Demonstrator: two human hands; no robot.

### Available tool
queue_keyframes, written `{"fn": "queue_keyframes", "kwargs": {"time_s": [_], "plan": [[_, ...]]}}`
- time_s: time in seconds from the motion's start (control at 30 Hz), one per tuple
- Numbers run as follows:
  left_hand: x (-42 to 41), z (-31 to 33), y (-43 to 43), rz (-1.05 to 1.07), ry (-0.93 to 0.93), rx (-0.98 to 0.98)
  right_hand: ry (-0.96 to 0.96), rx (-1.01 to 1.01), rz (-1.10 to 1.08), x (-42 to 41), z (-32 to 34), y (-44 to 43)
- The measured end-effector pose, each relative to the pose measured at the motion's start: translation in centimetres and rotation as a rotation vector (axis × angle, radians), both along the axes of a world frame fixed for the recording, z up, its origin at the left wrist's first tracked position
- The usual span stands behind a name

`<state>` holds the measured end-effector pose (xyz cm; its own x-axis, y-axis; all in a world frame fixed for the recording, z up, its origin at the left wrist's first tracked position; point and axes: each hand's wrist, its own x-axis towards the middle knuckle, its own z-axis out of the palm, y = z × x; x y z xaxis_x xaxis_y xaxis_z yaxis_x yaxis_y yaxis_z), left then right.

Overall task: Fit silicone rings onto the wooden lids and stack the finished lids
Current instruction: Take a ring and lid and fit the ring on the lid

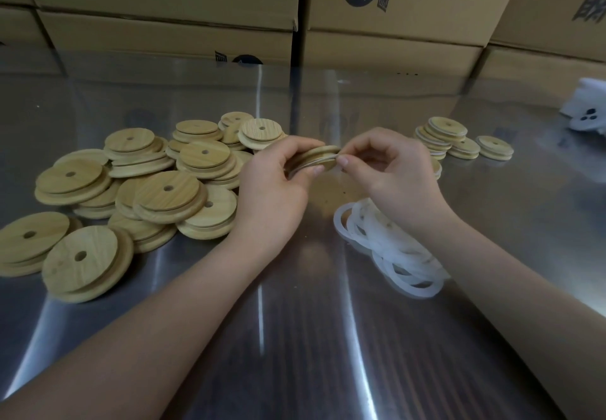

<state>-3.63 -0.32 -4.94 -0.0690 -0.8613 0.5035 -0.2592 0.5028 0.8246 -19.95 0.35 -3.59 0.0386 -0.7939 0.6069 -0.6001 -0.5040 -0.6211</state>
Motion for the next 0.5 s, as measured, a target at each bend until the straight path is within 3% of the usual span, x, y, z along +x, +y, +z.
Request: {"fn": "queue_keyframes", "kwargs": {"time_s": [0.27, 0.5], "plan": [[-0.12, 0.0, 0.4, 0.009, 0.018, 0.018, 0.126, -0.097, 0.061, -0.24, -0.15, -0.04], [-0.27, 0.11, 0.56, -0.017, 0.129, 0.061, 0.118, -0.166, 0.049, -0.03, -0.21, 0.01]]}}
